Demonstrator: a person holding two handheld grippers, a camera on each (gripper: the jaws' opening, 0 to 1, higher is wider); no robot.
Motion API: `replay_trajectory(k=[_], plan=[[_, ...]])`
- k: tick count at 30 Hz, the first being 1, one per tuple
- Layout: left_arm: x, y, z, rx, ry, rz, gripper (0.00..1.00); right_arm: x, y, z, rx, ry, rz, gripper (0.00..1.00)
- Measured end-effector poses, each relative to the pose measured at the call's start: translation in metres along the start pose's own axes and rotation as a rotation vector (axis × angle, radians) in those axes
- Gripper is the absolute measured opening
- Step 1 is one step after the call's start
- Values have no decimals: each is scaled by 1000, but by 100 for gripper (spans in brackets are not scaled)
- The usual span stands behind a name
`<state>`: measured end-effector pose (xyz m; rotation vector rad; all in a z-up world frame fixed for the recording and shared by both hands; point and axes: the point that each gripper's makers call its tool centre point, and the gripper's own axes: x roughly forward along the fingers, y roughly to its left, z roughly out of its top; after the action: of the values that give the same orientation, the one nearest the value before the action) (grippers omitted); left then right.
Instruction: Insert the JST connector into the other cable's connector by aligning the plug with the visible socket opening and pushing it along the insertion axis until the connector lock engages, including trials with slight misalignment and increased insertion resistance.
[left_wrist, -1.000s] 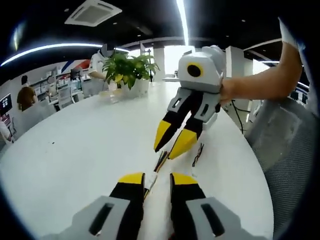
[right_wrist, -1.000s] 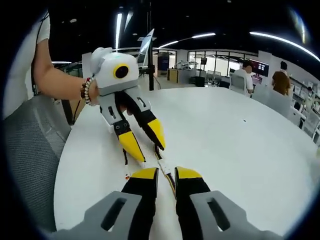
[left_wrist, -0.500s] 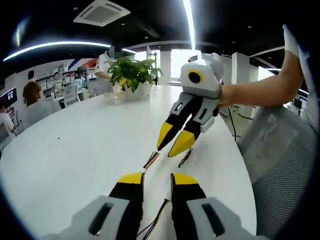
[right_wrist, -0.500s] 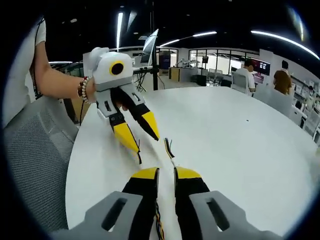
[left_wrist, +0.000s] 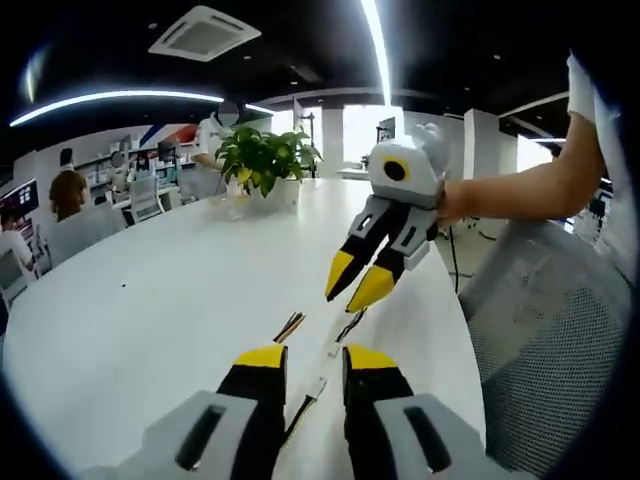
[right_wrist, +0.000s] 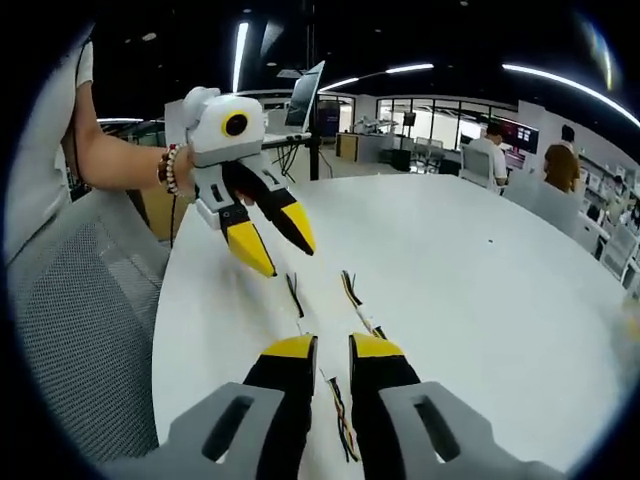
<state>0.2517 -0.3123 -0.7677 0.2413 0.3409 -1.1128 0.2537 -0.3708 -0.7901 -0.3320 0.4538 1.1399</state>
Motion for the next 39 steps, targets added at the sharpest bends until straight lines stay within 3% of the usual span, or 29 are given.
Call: replay_trajectory(k=[8, 10, 22, 25, 26, 28, 39], plan=[[8, -1, -9, 20, -5, -1, 20, 8, 6, -17, -21, 64, 25, 12], [12, -2, -22, 15, 47, -15, 20, 10, 7, -21, -17, 74, 35, 12], [27, -6, -42, 52, 104, -25, 19, 20, 0, -49, -4, 135, 34, 11], [32, -6, -49, 57, 120, -11, 19, 22, 2, -50, -14, 141, 42, 11], [34, -2, -51, 59, 119, 20, 19, 22, 2, -50, -15, 139, 42, 11], [37, -6, -57, 70, 132, 6, 18, 24, 1, -49, -15, 134, 38, 11], [40, -3, -58, 8, 98, 15, 14, 27, 1, -49, -33, 129, 46, 10]])
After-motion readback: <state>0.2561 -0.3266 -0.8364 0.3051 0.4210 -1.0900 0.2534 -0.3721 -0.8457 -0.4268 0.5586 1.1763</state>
